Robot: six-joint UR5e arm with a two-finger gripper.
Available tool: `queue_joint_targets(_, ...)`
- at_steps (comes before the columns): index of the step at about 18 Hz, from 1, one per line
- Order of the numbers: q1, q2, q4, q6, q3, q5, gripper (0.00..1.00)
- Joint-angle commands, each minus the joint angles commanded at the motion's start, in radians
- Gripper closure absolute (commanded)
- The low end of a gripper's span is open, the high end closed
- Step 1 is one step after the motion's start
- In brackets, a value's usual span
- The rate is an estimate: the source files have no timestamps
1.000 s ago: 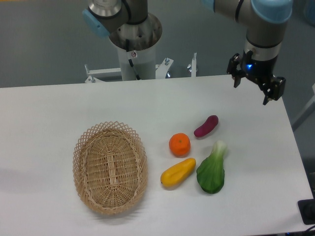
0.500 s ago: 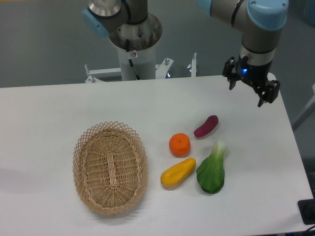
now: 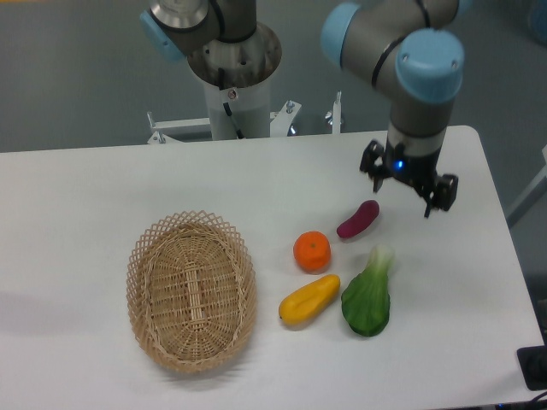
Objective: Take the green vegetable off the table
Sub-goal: 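Move the open gripper down over the green bok choy's leafy top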
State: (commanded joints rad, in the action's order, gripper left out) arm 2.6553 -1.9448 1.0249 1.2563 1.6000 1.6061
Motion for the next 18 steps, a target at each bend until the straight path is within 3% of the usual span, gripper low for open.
queue_joint_targets(4,0.002,-0.092,-0.089,0.005,0.008,0.002,0.00)
queue_joint_targets(7,0.002,-0.120,-0.126,0.008,0.020,0.005,0.00)
queue_joint_targets(10,0.002,-0.137,-0.152,0.008,0.047,0.005,0.00)
queue_joint_targets(14,0.002,-0.135,-0.258,0.011,0.130,0.006,0.00)
queue_joint_targets(18,0.000,-0.135,-0.259,0.008,0.140,0.006,0.00)
